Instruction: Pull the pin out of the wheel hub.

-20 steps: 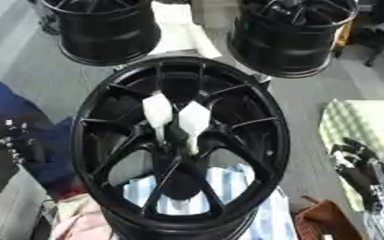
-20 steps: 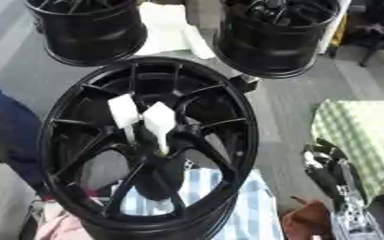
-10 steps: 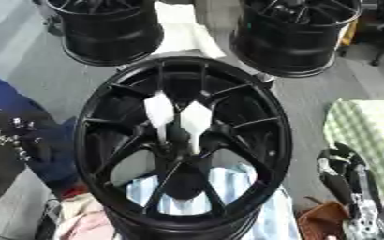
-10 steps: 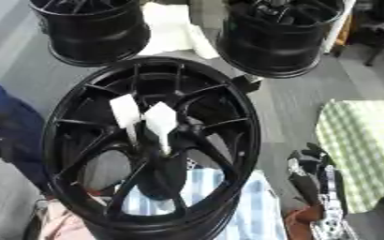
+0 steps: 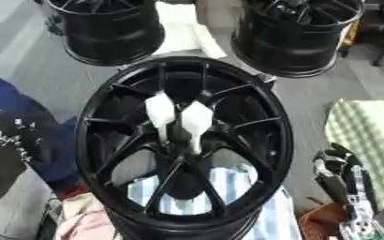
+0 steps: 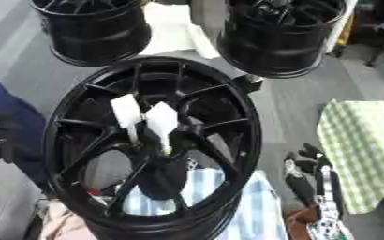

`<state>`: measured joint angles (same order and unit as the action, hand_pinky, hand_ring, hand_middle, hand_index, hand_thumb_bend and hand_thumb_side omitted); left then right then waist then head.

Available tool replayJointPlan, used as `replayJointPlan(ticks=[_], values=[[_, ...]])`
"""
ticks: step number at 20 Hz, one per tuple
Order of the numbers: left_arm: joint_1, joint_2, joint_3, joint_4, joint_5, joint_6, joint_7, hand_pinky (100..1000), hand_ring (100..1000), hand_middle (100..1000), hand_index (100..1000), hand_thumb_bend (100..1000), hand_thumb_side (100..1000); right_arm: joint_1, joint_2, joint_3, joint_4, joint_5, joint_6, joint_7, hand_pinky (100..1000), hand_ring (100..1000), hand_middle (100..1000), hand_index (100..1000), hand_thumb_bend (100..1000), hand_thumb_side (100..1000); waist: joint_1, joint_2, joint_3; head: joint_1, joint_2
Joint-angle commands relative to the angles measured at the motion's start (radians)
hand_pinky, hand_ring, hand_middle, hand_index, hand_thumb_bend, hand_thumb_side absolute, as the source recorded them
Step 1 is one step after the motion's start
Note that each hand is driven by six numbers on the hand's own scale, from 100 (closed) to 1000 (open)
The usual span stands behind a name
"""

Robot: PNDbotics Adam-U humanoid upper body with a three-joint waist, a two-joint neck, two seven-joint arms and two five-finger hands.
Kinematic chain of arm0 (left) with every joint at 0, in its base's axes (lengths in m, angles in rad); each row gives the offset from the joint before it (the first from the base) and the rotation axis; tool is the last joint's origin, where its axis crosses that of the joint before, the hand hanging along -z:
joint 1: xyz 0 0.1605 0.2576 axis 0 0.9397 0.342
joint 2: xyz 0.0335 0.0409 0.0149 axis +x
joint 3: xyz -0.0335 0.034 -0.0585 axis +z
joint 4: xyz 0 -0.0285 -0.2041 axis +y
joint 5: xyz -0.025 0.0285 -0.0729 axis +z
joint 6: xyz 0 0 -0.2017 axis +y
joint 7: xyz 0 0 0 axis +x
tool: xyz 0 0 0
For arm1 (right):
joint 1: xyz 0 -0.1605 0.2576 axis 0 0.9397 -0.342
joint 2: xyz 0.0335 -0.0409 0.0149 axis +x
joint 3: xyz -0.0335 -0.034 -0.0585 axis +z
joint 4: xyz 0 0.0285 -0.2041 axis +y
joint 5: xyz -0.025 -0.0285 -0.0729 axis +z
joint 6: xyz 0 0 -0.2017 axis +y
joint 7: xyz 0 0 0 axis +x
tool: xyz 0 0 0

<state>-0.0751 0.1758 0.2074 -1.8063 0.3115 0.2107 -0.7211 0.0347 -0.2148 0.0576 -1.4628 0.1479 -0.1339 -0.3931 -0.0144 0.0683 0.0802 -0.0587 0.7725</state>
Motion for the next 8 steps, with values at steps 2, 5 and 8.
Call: replayJointPlan(ticks=[2, 5, 8], values=[[-0.01, 0.009, 0.0, -0.014, -0.001, -0.002, -0.005, 691, 419, 668, 833, 100, 1000, -0.011, -0.011, 0.001, -0.008, 0.01, -0.003, 0.003, 741, 682, 728, 862, 155, 404, 0.003, -0.007, -0.001, 0.0, -0.002], [-0.01, 0.007, 0.0, -0.014, 0.001, -0.001, -0.005, 692, 418, 669, 833, 100, 1000, -0.01, -0.011, 0.002, -0.006, 0.009, -0.006, 0.004, 741, 682, 728, 862, 157, 406, 0.003, -0.007, -0.001, 0.001, -0.002], [-0.01, 0.008, 0.0, -0.014, 0.0, -0.001, -0.005, 692, 420, 669, 832, 100, 1000, -0.012, -0.01, 0.001, -0.004, 0.01, -0.007, 0.006, 740, 680, 724, 860, 150, 404, 0.003, -0.007, -0.001, -0.004, -0.002]])
